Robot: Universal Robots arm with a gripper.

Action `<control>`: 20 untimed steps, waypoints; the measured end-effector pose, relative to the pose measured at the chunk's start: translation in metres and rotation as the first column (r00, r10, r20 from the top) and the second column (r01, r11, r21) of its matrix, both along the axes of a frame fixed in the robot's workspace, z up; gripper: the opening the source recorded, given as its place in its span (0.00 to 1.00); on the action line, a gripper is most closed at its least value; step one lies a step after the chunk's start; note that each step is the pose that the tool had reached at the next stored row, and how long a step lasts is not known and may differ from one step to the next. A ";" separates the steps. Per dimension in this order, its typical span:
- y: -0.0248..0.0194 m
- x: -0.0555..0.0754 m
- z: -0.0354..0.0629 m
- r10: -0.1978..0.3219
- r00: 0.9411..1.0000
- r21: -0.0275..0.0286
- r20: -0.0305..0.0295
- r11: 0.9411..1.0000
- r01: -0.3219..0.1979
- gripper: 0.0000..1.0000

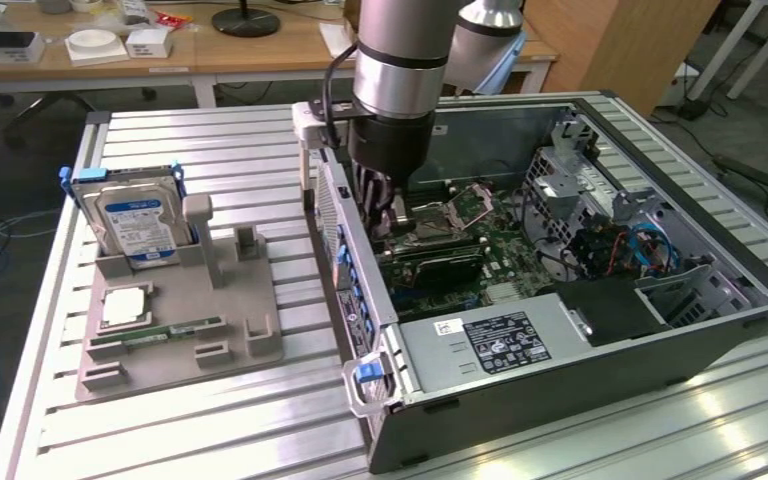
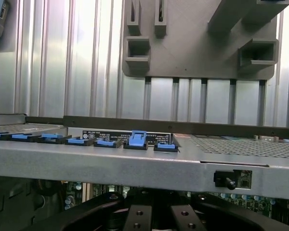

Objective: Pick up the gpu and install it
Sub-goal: 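Press down on the gpu until it lock into place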

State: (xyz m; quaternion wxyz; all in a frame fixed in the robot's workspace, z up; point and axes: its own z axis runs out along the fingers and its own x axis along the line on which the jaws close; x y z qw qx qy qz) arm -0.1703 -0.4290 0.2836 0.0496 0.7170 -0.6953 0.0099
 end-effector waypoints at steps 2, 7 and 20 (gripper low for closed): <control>0.0016 0.000 0.0000 0.000 1.000 -0.001 0.000 1.000 0.000 0.10; 0.0021 0.000 0.0003 0.000 1.000 0.000 0.000 1.000 0.000 0.10; 0.0018 0.001 0.0056 0.000 1.000 -0.001 -0.007 1.000 0.000 0.10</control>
